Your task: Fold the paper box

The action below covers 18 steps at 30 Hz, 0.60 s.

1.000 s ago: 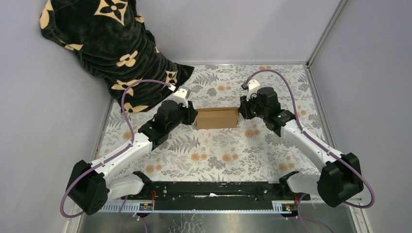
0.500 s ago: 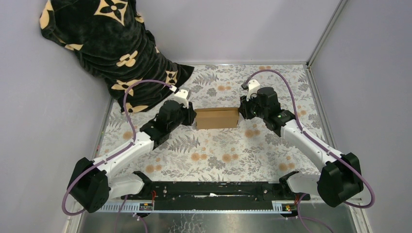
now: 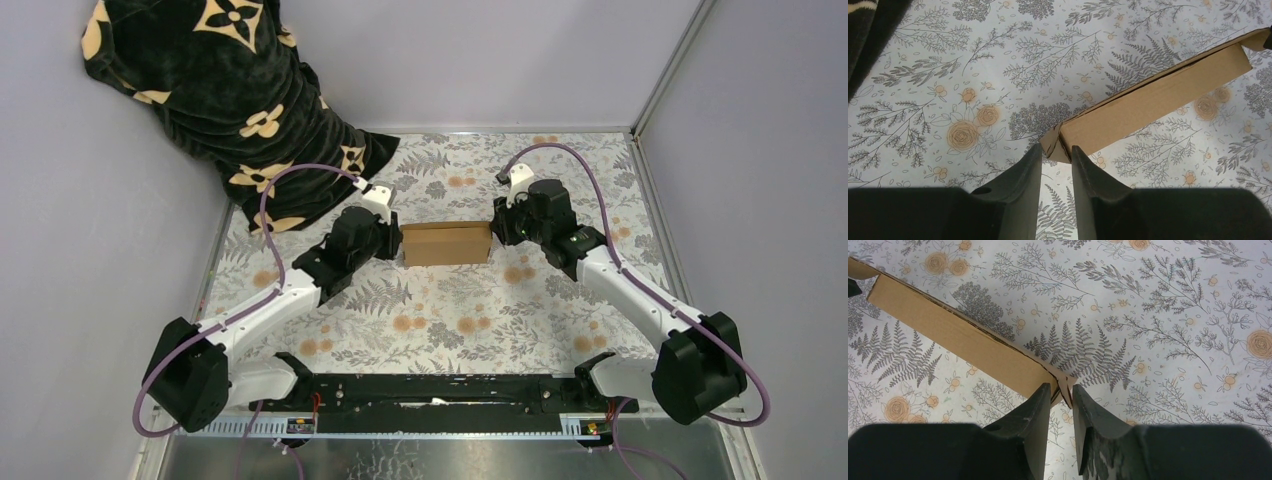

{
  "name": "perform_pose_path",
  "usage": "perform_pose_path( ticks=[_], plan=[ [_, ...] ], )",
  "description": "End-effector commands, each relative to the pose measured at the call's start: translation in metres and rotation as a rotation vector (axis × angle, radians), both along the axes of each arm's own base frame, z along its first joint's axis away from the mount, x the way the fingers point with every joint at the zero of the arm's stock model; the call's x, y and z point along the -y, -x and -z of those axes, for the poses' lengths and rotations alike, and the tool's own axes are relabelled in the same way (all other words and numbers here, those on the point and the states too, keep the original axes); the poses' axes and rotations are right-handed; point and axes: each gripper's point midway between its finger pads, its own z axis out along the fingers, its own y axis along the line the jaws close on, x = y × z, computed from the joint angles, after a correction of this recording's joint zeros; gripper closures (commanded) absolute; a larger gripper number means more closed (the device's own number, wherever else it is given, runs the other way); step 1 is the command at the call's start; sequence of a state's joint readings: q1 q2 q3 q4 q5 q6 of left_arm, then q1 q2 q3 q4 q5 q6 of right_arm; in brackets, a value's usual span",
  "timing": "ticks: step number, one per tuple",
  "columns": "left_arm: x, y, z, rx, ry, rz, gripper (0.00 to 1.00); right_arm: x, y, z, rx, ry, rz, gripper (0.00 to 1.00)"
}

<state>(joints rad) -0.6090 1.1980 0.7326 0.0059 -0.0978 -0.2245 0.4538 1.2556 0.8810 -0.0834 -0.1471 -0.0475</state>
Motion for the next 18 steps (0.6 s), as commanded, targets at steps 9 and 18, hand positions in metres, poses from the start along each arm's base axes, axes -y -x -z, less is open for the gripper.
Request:
perform_pose_path(
  ticks=[9,18],
  plan=[
    [0.006,-0.014,-0.023,0.075,0.0,0.001,0.63,-0.005,-0.008,-0.01,0.056,-0.008,-0.006,0.7],
    [0.005,-0.019,-0.025,0.089,-0.016,-0.012,0.66,-0.005,-0.008,-0.01,0.056,-0.009,-0.006,0.7]
  ],
)
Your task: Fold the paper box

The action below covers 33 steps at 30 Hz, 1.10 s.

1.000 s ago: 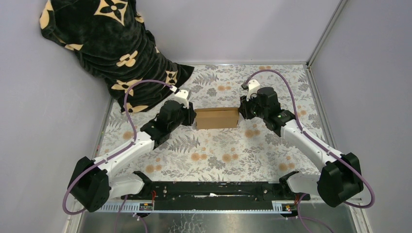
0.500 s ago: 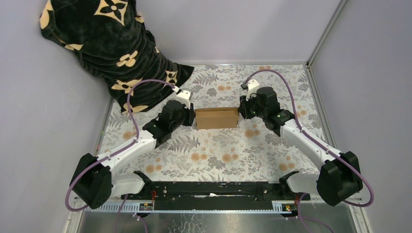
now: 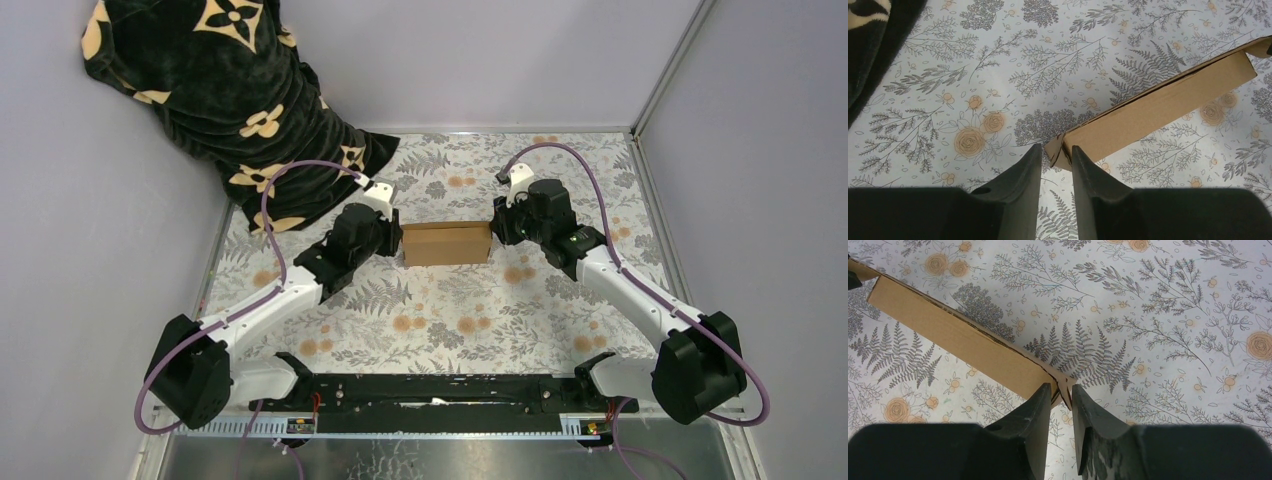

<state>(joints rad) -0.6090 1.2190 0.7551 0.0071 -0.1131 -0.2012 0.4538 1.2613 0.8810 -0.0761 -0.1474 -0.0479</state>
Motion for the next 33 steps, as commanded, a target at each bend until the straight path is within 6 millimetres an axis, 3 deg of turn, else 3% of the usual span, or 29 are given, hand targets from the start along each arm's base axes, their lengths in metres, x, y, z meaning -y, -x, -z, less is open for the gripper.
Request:
perform_pose_path(
  ticks=[1,33],
  plan=[
    [0.0051,-0.0135,-0.0225,0.075,0.007,-0.007,0.67,-0.0044,-0.0069,-0.0113,0.056,-0.008,-0.004,0.71],
    [0.0104,-0.0152,-0.0232,0.068,0.012,0.01,0.78,-0.0035,-0.0044,-0.0126,0.06,-0.012,-0.006,0.76]
  ],
)
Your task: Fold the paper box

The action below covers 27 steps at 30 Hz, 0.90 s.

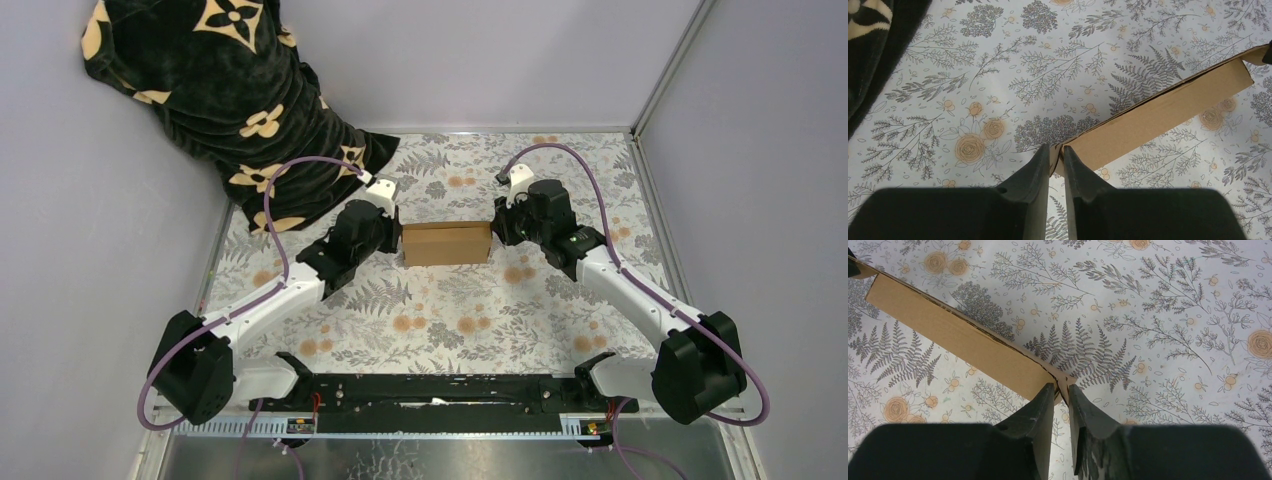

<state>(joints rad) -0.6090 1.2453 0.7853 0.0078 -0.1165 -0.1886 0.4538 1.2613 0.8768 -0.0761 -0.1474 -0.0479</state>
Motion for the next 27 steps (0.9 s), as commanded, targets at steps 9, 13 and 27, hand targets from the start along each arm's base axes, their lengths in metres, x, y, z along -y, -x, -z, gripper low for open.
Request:
perform_pose_path(
  ticks=[9,13,27],
  plan=[
    [0.0086,-0.0089,-0.0175,0.051,0.022,0.011,0.79,-0.0032,-0.0056,-0.0143,0.064,-0.013,0.001,0.78],
    [0.0093,-0.0092,-0.016,0.045,0.022,0.011,0.81,-0.0032,-0.0065,-0.0156,0.068,-0.013,0.002,0.79],
    [0.0132,-0.0111,-0.0179,0.036,0.036,0.015,0.84,-0.0064,-0.0069,-0.0169,0.063,-0.022,-0.008,0.89]
  ],
)
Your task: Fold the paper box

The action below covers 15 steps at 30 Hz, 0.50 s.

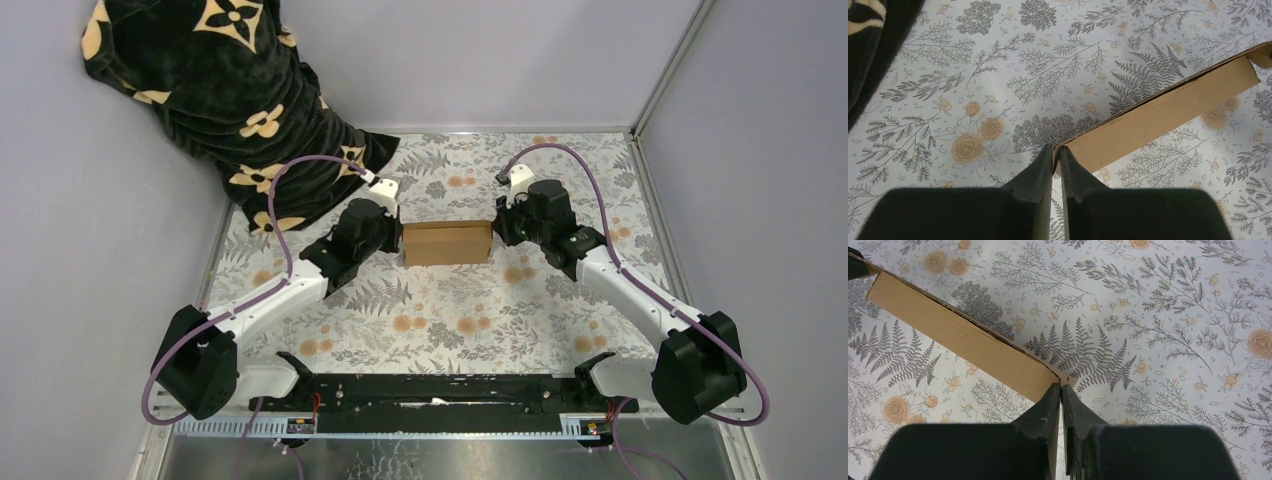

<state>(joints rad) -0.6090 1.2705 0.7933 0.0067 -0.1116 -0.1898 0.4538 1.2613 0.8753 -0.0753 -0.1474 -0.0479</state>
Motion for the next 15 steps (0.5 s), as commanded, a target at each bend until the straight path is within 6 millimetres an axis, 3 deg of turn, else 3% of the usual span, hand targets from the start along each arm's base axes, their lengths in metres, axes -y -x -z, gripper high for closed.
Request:
perform_pose_path(
  ticks=[1,15],
  plan=[
    [0.0115,-0.0093,-0.0244,0.051,0.045,0.012,0.85,-0.0065,-0.0074,-0.018,0.063,-0.025,-0.005,0.89],
    [0.0194,-0.0135,-0.0217,-0.001,0.053,0.011,0.87,-0.0142,-0.0047,-0.0201,0.044,-0.037,-0.013,0.9]
  ],
)
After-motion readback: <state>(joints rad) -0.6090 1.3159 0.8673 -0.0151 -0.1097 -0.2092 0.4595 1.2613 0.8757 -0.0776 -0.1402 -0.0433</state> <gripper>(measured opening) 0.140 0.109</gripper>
